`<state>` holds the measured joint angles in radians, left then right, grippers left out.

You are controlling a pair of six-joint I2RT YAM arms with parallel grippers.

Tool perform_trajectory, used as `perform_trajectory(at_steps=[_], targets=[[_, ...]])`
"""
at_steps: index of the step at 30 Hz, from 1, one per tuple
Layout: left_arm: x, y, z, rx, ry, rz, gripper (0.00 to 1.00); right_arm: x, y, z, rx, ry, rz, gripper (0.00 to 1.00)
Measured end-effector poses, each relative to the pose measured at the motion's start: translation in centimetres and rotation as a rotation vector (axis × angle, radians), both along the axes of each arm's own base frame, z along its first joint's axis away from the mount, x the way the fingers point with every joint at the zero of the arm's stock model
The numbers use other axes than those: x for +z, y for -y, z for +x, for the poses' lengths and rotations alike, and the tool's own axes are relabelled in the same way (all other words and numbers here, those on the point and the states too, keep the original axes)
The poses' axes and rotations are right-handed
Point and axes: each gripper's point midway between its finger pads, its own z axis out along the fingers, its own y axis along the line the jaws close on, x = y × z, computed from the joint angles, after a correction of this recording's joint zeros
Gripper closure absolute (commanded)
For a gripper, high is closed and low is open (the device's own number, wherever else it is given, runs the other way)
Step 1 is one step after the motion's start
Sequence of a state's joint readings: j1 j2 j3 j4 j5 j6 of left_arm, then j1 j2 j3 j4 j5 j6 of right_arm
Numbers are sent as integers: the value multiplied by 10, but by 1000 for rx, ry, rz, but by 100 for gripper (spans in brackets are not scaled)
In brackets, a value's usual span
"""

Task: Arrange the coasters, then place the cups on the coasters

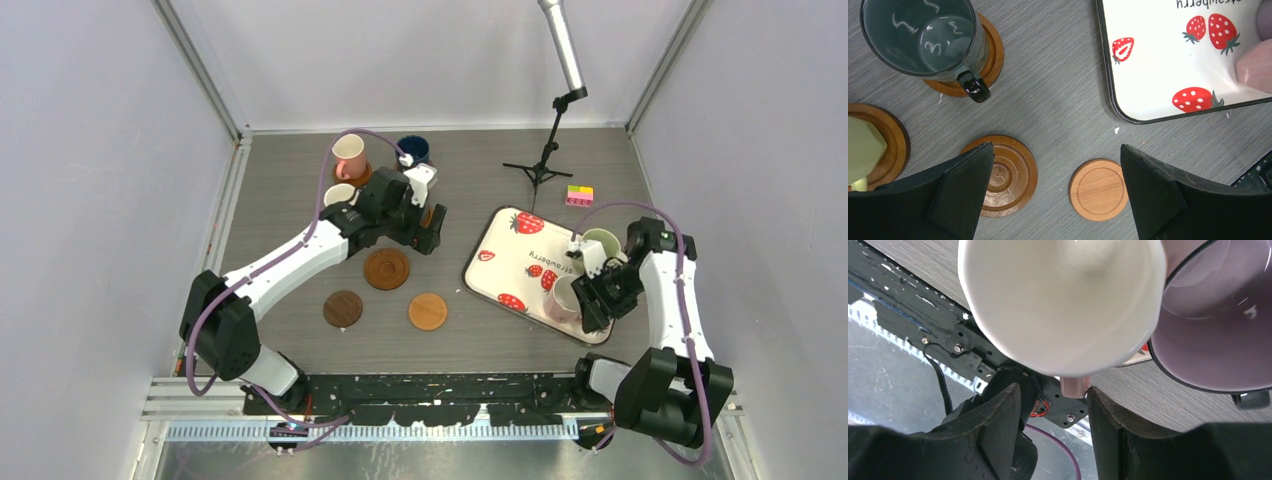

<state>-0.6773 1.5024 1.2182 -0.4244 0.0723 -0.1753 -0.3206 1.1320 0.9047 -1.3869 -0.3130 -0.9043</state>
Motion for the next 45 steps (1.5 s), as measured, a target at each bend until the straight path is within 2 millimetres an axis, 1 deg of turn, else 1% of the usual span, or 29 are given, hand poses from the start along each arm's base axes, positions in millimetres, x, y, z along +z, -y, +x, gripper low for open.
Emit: perform_trajectory(at_steps=[5, 10, 14, 20, 26, 29, 31, 34, 35, 39, 42, 45], targets=[[0, -2, 2, 6, 0, 0, 1, -6, -3, 7, 18, 16, -37, 47], [-1, -4, 3, 13, -2, 4, 1, -7, -5, 17, 7, 45, -62, 53], [-1, -8, 5, 24, -2, 9, 1, -8, -8, 22, -5, 52, -70, 56], [1, -15, 10, 48, 3, 7, 0, -14, -13, 23, -4, 50, -84, 57], [8, -24, 15, 74, 16, -4, 0, -23, -16, 23, -2, 46, -99, 61], [10, -28, 18, 87, 18, -8, 0, -23, -17, 28, -13, 62, -101, 68], [10, -31, 19, 95, 16, -7, 0, -23, -19, 31, -22, 73, -100, 76], [9, -36, 21, 110, 10, -5, 0, -22, -20, 38, -36, 97, -105, 98], [9, -38, 22, 115, 7, -5, 0, -21, -21, 40, -44, 108, -106, 100], [8, -45, 26, 143, -2, -9, 0, -17, -27, 41, -59, 106, -98, 100], [9, -51, 28, 164, -8, -13, 0, -9, -32, 45, -75, 117, -85, 100], [11, -58, 30, 183, -8, -15, 0, 2, -36, 54, -93, 155, -75, 100]])
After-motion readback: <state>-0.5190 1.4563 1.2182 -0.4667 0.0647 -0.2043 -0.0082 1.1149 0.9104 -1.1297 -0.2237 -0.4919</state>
